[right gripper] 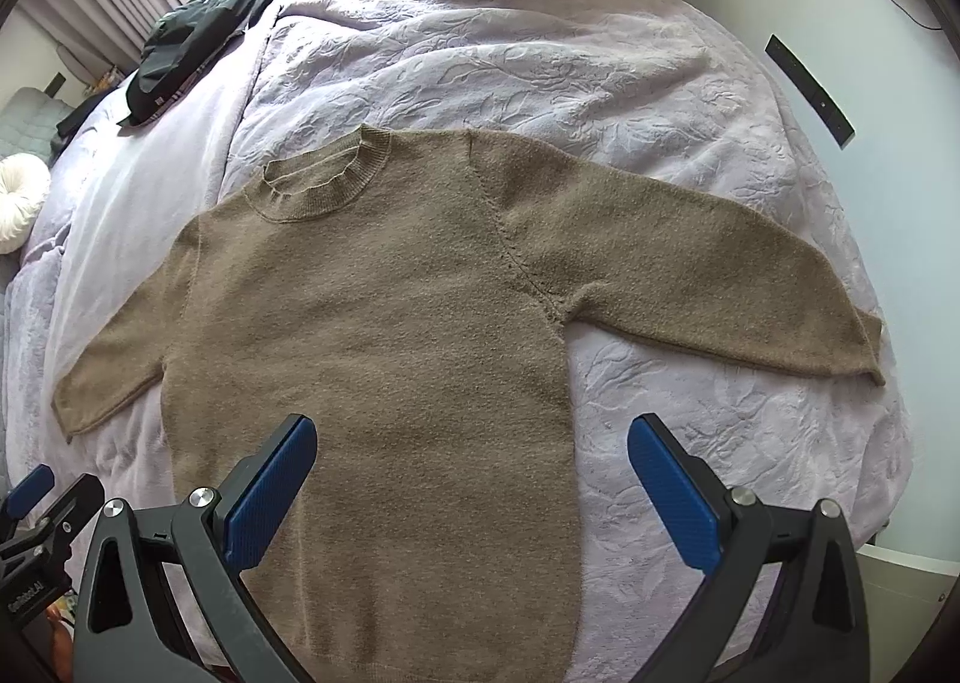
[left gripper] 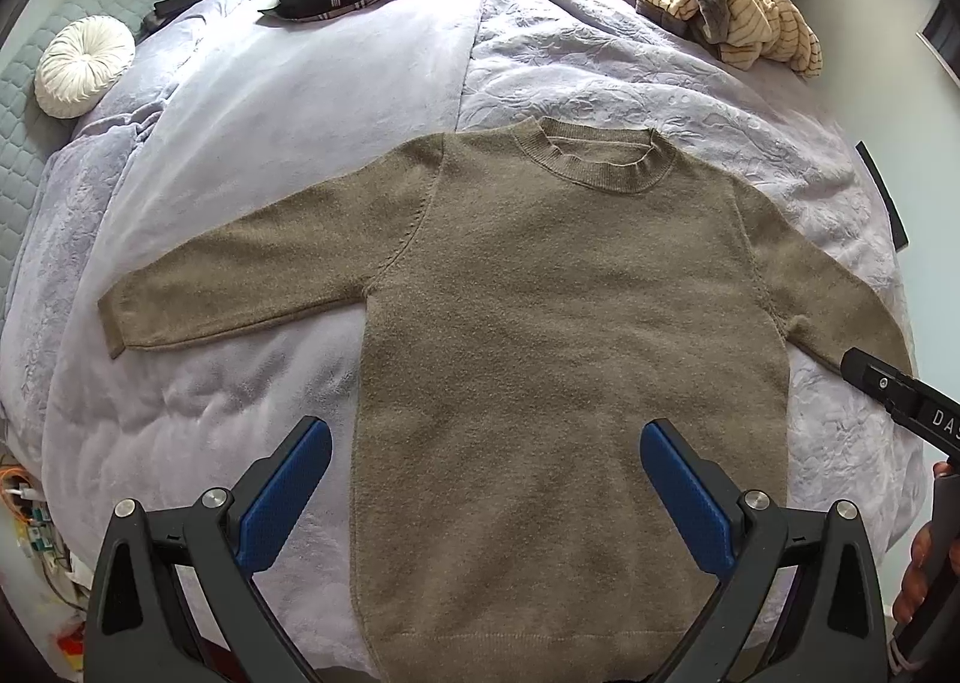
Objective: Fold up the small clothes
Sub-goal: 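Move the left tool toward the sleeve cuff of the brown sweater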
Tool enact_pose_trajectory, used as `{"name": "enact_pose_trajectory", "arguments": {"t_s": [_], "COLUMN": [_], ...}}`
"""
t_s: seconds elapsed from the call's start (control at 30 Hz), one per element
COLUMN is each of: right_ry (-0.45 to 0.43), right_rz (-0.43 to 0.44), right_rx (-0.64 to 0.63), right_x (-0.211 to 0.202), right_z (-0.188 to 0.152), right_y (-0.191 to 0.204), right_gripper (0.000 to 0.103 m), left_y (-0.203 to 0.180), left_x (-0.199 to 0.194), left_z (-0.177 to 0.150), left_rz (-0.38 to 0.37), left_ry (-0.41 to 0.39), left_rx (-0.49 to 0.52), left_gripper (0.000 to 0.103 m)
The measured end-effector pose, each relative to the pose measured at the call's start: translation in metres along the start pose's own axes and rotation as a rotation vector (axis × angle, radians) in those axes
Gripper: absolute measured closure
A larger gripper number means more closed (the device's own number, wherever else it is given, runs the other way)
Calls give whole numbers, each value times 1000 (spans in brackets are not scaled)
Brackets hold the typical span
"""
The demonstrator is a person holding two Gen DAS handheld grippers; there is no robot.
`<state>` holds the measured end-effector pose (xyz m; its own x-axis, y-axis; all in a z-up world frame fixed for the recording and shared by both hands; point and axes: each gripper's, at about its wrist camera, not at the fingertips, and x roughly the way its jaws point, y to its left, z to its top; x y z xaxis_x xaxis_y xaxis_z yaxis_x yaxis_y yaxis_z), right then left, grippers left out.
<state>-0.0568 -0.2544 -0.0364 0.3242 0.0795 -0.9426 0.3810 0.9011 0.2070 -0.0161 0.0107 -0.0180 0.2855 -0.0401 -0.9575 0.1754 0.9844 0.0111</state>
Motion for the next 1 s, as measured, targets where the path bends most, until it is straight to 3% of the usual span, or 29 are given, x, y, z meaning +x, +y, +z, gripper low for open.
{"name": "enact_pose_trajectory", "arguments": {"t_s": [0.57, 1.0], "right_ry": [23, -35], "right_rz": [21, 40], "right_rx": [2, -99], "right_x": [2, -23], "right_z": [15, 70], "right_y": [-7, -34], "right_gripper": [0, 0], "left_y": [-13, -57], "left_x": [4, -44], "left_z": [13, 74], "left_rz": [37, -12], "left_ry": [10, -100], "left_rx": [17, -30], "left_gripper": [0, 0]}}
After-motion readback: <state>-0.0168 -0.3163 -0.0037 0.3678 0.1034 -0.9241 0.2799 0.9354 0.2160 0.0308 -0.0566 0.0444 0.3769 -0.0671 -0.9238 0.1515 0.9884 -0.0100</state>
